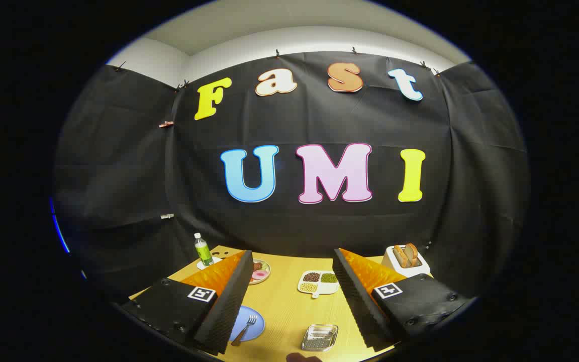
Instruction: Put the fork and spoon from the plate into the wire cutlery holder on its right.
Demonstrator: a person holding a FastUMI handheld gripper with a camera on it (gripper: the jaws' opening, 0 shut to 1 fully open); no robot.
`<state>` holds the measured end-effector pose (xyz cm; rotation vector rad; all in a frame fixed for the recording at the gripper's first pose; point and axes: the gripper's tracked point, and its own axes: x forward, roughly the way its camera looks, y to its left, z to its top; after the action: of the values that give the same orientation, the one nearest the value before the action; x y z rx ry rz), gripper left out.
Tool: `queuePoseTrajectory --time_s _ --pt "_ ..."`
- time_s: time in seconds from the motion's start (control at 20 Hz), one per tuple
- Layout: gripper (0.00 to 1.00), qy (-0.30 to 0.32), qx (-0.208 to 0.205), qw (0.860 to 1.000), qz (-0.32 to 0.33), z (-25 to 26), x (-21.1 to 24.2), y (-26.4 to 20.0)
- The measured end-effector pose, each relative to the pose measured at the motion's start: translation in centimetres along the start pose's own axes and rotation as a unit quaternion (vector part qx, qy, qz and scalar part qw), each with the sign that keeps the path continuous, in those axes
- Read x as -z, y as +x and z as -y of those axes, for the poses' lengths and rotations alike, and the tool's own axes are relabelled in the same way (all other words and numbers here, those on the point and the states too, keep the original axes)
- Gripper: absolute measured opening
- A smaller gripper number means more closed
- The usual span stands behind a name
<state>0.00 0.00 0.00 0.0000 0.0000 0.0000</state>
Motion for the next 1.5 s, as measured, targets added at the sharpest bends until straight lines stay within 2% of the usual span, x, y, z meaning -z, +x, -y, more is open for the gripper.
queuePoseTrajectory --time_s 0.6,1.1,1.3,1.5 --pt "0.98 0.003 -0.019 0.999 -0.027 -2.5 2.1 1.2" --pt "0.98 -0.005 -0.004 0.998 -0.057 -4.3 5.3 3.1" --pt "0.98 -0.014 -0.022 0.994 -0.102 -7.1 8.9 4.0" --pt "1.0 -0.008 -0.054 0.983 -0.175 -10.6 14.1 4.9"
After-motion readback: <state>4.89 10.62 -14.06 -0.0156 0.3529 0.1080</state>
